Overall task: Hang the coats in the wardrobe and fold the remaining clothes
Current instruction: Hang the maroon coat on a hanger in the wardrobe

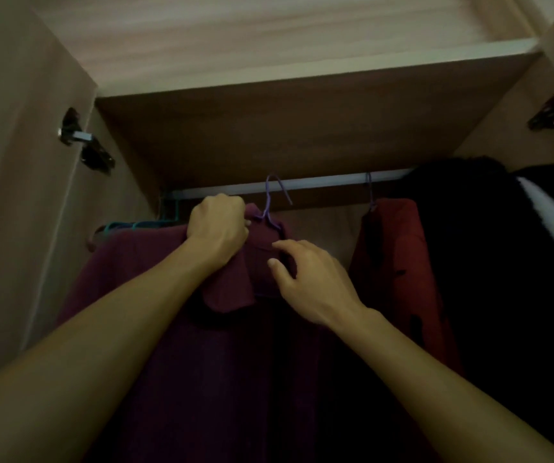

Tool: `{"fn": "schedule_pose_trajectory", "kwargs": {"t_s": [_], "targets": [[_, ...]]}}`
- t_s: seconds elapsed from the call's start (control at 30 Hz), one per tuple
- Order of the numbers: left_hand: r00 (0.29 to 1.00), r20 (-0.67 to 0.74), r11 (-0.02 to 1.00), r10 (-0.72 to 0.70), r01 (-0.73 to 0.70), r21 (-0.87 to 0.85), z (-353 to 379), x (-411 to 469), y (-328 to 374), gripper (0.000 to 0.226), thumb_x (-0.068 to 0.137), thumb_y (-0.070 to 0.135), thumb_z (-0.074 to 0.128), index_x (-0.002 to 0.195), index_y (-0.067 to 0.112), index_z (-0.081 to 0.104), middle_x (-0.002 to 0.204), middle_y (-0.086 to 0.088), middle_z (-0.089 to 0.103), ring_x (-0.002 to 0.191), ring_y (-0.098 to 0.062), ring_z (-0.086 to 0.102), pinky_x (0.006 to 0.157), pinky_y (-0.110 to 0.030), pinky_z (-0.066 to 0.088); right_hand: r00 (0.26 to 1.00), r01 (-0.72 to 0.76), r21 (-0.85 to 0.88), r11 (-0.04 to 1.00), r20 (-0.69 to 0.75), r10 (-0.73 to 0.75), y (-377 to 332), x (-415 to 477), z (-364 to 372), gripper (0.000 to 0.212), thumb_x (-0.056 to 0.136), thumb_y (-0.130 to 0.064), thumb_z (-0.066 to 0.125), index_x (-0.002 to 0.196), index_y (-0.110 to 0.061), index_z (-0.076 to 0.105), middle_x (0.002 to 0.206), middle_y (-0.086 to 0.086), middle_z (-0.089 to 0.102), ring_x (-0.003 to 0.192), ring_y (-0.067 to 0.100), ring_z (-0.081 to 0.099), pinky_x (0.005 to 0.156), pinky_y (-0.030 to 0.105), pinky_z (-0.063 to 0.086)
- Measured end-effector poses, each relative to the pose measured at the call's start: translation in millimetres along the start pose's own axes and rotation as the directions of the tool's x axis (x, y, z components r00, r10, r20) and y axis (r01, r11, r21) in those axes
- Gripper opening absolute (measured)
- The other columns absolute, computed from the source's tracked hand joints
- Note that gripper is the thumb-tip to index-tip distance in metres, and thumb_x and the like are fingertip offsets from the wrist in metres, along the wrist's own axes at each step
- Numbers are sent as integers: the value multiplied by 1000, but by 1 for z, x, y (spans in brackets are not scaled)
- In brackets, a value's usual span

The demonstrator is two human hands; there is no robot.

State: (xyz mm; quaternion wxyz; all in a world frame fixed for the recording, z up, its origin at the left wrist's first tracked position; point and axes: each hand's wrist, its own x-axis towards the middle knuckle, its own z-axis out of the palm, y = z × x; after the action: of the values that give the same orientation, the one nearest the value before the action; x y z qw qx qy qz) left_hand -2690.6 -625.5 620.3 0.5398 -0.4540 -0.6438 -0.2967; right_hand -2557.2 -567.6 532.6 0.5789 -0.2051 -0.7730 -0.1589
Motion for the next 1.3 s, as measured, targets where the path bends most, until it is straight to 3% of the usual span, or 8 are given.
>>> {"fn": "schedule_pose_trajectory", "kwargs": {"t_s": [0.2,0.33,0.53,0.8,1.07,1.3], "targets": [[1000,-4,1000,24,-24,-1,21,42,41,26,92,32,56,98,7,61,85,-10,55,87,-28,58,64,-34,40,1000,13,-119,993,17,-11,54,23,-9,40,95,-43,45,130,-25,50,124,1,57,111,21,54,85,33,44],[997,-32,997,72,-71,38,34,66,75,25,92,30,56,102,7,62,99,-13,62,93,-30,60,66,-35,40,1000,-7,-188,982,14,10,87,37,-18,41,94,-43,45,130,-24,51,124,5,57,110,24,55,87,37,47],[998,-20,992,67,-65,109,61,98,105,20,92,23,56,105,9,62,104,-11,63,94,-28,61,66,-34,41,998,46,-270,962,53,-33,113,53,-23,42,94,-45,45,129,-23,52,124,6,58,110,26,55,86,37,46],[982,-176,984,73,-42,173,70,136,109,17,91,14,54,103,7,63,106,-13,63,98,-31,61,66,-35,41,991,127,-346,930,13,-130,116,83,-14,37,92,-42,46,121,-20,56,117,7,60,106,28,56,81,37,45],[976,-174,962,132,-84,261,93,141,118,23,94,7,42,106,11,61,107,-7,62,98,-26,61,65,-34,41,981,195,-318,928,41,-192,108,91,-4,29,92,-39,47,113,-21,58,106,4,60,94,23,57,73,36,46],[970,-153,932,189,-129,338,90,148,147,25,95,5,41,109,14,58,108,-3,60,98,-22,60,60,-33,42,987,135,-366,921,-35,-159,119,85,-16,26,91,-36,47,100,-17,62,98,6,64,87,26,60,66,33,42]]}}
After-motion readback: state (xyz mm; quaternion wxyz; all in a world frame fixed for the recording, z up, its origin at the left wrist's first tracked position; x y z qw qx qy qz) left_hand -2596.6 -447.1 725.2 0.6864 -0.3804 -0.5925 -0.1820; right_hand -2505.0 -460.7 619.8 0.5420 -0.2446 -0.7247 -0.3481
